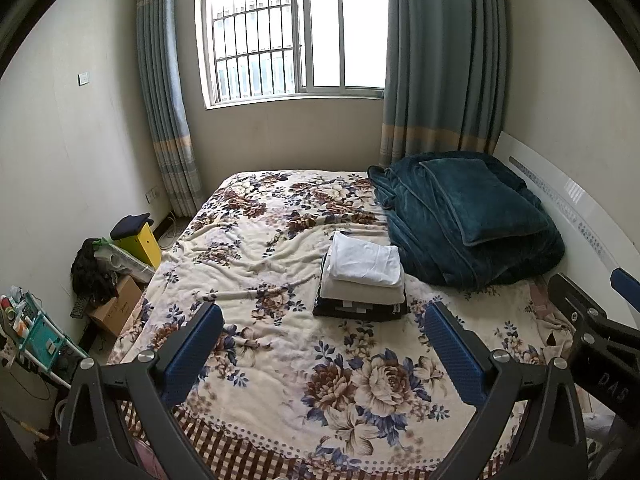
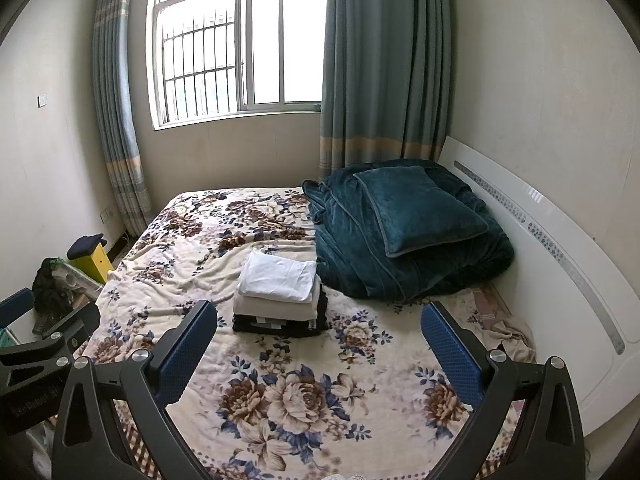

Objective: Fold small clothes

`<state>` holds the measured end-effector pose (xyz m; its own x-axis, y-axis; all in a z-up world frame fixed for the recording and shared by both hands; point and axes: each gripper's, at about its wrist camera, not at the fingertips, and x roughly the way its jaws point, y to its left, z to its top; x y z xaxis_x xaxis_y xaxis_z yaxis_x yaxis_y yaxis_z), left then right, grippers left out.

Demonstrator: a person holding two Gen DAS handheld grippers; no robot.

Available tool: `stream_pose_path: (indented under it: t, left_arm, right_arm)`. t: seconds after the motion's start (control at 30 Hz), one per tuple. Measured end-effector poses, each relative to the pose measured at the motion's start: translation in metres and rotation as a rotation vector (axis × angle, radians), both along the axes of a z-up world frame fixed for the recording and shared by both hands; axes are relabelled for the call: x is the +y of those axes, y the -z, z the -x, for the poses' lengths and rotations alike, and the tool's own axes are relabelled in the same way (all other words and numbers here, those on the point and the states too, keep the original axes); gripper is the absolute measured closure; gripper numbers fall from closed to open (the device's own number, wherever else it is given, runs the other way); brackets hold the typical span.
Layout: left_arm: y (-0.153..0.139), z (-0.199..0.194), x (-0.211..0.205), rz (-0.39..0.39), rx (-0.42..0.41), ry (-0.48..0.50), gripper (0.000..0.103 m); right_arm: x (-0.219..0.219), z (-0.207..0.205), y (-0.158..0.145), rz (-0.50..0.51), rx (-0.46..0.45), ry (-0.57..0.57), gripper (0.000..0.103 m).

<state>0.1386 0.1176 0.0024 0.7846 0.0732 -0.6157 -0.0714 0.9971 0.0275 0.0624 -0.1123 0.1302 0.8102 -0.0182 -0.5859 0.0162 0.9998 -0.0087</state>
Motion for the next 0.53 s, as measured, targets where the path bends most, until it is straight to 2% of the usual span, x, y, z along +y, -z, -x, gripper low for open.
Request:
stream_pose_path:
  t: [0.53]
  left_arm:
    - [-0.0005, 0.0025, -0.0011, -0.002, -0.015, -0.009, 0.0]
  right_arm:
    - [0.0014, 0.0017, -0.0005, 0.0, -0.003, 0.004, 0.0]
